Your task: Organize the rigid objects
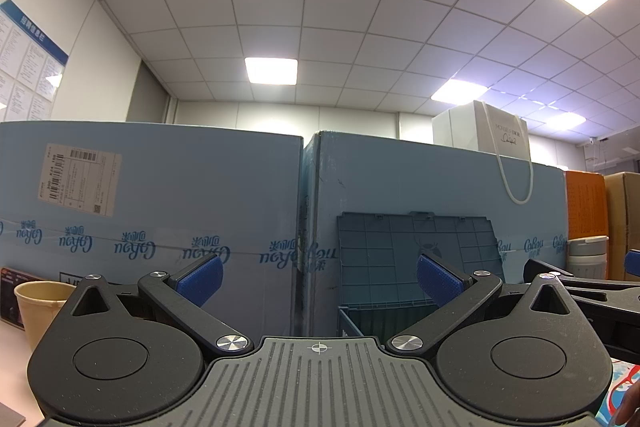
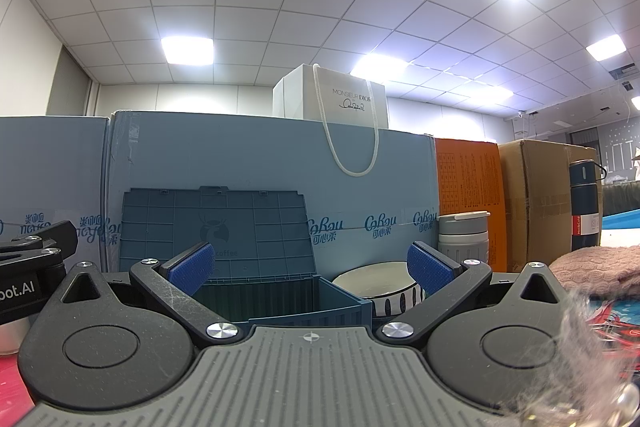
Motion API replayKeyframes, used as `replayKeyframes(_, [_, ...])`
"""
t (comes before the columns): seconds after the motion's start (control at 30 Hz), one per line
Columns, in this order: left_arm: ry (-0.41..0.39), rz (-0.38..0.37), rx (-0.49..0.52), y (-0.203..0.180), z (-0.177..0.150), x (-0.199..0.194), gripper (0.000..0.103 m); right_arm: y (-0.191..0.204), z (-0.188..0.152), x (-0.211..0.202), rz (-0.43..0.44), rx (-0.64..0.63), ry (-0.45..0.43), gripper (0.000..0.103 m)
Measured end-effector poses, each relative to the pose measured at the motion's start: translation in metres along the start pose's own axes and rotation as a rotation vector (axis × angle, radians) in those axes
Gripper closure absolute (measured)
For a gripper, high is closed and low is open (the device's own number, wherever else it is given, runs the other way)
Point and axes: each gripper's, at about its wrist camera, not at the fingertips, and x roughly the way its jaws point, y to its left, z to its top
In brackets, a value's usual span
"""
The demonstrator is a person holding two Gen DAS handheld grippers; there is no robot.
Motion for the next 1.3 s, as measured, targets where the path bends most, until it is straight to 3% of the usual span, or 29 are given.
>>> replayKeyframes(1.3, [0.002, 0.004, 0.007, 0.0011, 0.0007, 0.0003, 0.0, 0.0019, 0.0011, -0.0001, -0.007, -0.006, 0.0, 0.0])
